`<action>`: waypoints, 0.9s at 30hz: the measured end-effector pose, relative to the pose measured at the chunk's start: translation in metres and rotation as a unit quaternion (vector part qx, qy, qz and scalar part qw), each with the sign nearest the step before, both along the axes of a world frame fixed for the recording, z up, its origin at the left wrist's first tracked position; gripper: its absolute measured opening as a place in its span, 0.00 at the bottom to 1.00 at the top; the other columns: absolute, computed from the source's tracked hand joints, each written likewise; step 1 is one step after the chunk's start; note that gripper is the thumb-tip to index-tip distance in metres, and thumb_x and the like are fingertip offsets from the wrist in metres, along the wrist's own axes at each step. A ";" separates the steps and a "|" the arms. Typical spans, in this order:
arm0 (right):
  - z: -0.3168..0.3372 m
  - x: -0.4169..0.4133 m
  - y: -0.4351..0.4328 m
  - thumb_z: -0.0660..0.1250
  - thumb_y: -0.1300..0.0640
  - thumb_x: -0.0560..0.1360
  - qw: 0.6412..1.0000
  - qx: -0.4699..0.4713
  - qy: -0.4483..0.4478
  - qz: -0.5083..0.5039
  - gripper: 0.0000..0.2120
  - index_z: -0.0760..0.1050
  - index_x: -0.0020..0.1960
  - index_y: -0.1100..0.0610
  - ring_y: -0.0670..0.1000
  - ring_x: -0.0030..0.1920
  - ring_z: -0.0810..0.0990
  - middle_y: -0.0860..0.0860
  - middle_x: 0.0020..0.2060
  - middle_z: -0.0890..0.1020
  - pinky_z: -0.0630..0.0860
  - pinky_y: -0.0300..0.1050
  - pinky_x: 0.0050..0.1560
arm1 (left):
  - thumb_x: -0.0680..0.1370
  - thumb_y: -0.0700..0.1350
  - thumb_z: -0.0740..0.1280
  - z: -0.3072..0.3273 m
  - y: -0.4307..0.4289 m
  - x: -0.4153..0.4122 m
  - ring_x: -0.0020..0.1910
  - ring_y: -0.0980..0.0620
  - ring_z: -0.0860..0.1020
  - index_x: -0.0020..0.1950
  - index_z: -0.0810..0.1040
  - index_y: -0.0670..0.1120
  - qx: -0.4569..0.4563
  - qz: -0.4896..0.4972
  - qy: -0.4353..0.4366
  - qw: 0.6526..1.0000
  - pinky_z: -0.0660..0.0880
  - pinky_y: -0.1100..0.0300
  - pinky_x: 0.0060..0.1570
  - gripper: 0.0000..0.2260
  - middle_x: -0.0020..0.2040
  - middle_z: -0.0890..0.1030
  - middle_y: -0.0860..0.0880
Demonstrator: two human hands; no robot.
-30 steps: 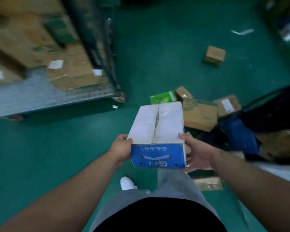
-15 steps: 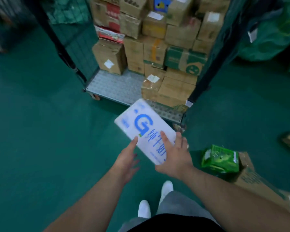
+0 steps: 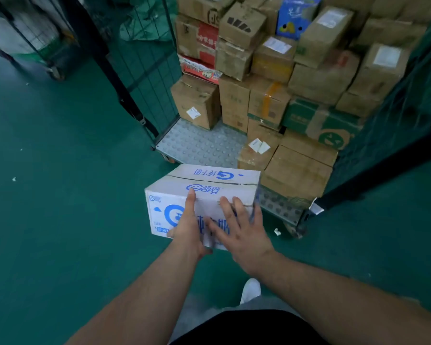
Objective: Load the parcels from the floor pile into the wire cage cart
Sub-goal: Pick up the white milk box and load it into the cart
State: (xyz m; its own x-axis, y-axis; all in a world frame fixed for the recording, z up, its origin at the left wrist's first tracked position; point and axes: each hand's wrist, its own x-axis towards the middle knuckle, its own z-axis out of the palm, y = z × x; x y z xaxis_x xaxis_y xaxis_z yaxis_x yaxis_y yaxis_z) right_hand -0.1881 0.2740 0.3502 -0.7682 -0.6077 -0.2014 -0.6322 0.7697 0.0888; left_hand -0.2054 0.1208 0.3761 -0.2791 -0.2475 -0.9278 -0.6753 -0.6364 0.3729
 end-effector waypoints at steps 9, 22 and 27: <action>-0.017 -0.120 -0.038 0.64 0.30 0.70 0.991 -0.131 -0.027 -0.006 0.46 0.53 0.82 0.46 0.61 0.76 0.59 0.58 0.79 0.55 0.65 0.77 0.68 | 0.49 0.62 0.86 -0.004 -0.053 -0.119 0.45 0.40 0.85 0.70 0.66 0.58 -0.017 0.092 0.018 0.995 0.80 0.33 0.45 0.53 0.56 0.82 0.46; -0.007 -0.321 -0.133 0.69 0.23 0.63 0.279 -0.501 -0.554 -0.603 0.47 0.60 0.77 0.38 0.66 0.70 0.72 0.56 0.76 0.67 0.75 0.68 0.61 | 0.52 0.62 0.84 -0.078 -0.188 -0.343 0.53 0.40 0.83 0.75 0.70 0.54 0.080 -0.100 0.011 0.992 0.79 0.41 0.43 0.53 0.66 0.81 0.46; -0.012 -0.357 -0.136 0.73 0.30 0.68 0.230 -0.553 -0.500 -0.626 0.35 0.65 0.71 0.33 0.58 0.59 0.78 0.47 0.59 0.80 0.70 0.68 0.56 | 0.68 0.63 0.76 -0.070 -0.160 -0.397 0.53 0.39 0.82 0.71 0.76 0.45 0.130 -0.217 0.024 0.967 0.81 0.43 0.44 0.37 0.59 0.83 0.41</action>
